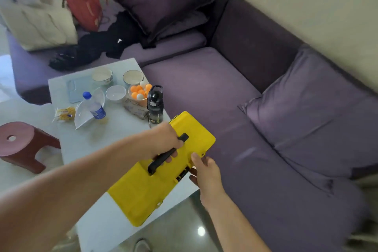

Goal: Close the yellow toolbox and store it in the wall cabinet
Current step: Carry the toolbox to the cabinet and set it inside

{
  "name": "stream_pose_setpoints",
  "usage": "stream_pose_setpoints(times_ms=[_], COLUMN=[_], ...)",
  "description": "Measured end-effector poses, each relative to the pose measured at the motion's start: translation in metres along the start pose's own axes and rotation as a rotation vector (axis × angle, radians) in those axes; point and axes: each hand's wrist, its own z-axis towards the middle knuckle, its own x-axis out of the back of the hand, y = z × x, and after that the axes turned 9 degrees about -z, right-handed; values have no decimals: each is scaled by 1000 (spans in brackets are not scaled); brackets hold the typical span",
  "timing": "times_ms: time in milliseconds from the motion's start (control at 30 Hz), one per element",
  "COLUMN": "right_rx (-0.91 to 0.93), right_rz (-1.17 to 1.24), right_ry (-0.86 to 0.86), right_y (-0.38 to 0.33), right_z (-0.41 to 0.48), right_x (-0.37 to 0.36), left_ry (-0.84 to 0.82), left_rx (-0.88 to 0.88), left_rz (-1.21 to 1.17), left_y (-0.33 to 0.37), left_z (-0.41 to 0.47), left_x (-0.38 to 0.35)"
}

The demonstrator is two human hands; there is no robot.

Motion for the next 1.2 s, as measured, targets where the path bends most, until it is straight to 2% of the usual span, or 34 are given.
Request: stream_pose_setpoints(times_ms=[100,167,233,333,433,633,767,933,1200], right_rx=[375,463,541,759,869,911,908,780,560], right_rz=[-72,-161,-294,-470,-596,-699,-726,-735,-692], right_ry=[-49,-57,13,97,197,487,713,993,1314], right_y=[-55,-83,-107,-129,-150,-176,-179,-172,-146], right_z=[-57,-99,-141,-194,-234,-288,-307,-325,-366], right_x=[49,79,110,159,216,331,399,477,609], left_ry=[36,69,106,145,136,-58,-149,-276,-503], left_rx=[-86,-150,-222,-312,-401,-474,-639,-849,-969], left_rz=[15,39,59,83,108,239,385,513,638], left_y=[79,129,176,242,303,397,446,489,526], left_z=[-49,-83,-117,-168,-211,-268,-284,-300,-348], left_x=[-24,-47,-73,-119,-168,-283,-366,-480,-653])
